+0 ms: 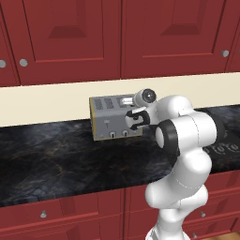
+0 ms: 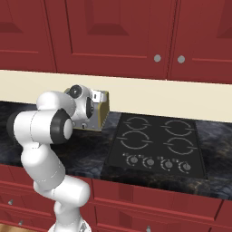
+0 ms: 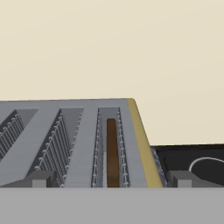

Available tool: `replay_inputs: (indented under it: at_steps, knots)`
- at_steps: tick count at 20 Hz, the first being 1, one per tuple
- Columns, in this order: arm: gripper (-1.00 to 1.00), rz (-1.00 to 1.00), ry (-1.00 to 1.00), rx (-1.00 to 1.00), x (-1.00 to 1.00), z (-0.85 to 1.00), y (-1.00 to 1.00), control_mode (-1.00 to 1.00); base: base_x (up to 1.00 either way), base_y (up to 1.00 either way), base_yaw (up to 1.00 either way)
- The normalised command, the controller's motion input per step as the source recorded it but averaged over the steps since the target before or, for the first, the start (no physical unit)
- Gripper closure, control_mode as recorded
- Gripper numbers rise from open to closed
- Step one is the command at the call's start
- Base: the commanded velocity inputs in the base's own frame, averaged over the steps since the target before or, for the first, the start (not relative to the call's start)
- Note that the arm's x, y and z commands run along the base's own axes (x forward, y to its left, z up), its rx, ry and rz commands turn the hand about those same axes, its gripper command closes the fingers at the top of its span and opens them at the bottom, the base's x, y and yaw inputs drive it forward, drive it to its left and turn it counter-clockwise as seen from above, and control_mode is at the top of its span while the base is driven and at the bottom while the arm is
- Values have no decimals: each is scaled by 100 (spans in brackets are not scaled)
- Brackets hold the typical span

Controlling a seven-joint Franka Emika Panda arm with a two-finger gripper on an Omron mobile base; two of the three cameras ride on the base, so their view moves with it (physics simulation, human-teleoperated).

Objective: Start the toaster. Once the lever pops up, take the bread to the plate on the dining counter.

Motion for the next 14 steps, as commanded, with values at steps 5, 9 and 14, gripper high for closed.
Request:
replay_inputs:
  at_steps: [5, 9, 14]
  knots:
    - [-100, 0, 0, 0, 0, 0, 0, -100, 0, 0, 0]
    - [-100, 0, 0, 0, 0, 0, 0, -100, 0, 0, 0]
    - [-100, 0, 0, 0, 0, 0, 0, -100, 0, 0, 0]
